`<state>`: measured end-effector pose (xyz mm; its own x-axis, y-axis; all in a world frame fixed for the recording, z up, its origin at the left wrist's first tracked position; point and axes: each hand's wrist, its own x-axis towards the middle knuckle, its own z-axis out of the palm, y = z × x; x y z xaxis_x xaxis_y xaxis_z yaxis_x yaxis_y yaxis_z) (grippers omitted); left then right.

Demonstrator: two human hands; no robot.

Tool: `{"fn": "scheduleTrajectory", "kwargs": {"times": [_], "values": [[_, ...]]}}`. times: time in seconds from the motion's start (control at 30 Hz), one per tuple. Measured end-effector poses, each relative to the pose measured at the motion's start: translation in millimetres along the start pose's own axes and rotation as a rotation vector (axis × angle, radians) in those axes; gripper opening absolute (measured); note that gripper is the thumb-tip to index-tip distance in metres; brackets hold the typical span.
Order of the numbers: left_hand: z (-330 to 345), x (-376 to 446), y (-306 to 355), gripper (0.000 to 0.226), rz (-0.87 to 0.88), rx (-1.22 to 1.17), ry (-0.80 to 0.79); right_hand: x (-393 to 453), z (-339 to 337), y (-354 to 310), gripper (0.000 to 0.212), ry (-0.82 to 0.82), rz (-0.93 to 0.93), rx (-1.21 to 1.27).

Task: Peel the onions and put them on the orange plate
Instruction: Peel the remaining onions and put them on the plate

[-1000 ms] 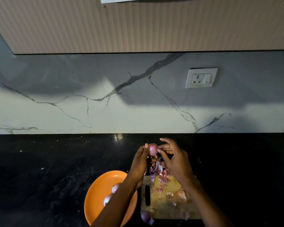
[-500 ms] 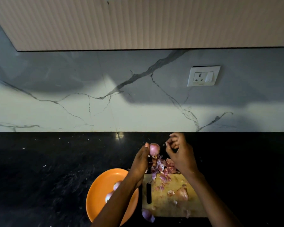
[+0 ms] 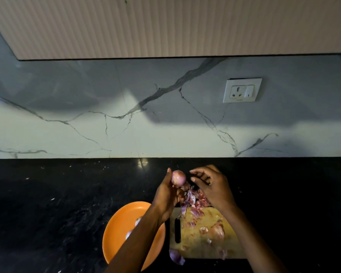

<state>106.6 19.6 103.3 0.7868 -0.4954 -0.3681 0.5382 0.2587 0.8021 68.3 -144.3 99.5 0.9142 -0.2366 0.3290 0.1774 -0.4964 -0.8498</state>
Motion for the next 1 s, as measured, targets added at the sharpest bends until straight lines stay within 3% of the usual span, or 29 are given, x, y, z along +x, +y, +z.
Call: {"fn": "scheduleTrajectory", "kwargs": {"times": [0.17,0.27,0.47,0.7,0.87,1.0], "values": [[-0.1,-0.4,5.6,0.066,0.037,0.037,0.020,-2.7,-3.4,-7.6,0.030,-0.093,0.011,0.037],[-1.0,4.9,3.3,0.068,0.078,0.128,0.088,-3.5,-1.2,-9.7,0.044,-0.166,-0.054,-0.081],[0.3,0.2,2.2,0.063,0.141,0.375,0.040,-1.1,-1.3,-8.1,0.049,-0.115,-0.103,-0.170],[-10.7,4.0,11.5,0.025,0.382,0.522,0.039,-2.4,-10.1,-6.9,0.056,-0.179,-0.040,-0.005],[-8.3,2.4,13.1,0.021,0.381,0.514,0.058,-3.1,-9.5,-7.2,0.047,-0.145,0.098,0.198],[-7.3,-2.1,16.4,0.034,0.369,0.568,0.013,-3.4,-14.2,-8.2,0.048,-0.170,0.099,0.245]]}}
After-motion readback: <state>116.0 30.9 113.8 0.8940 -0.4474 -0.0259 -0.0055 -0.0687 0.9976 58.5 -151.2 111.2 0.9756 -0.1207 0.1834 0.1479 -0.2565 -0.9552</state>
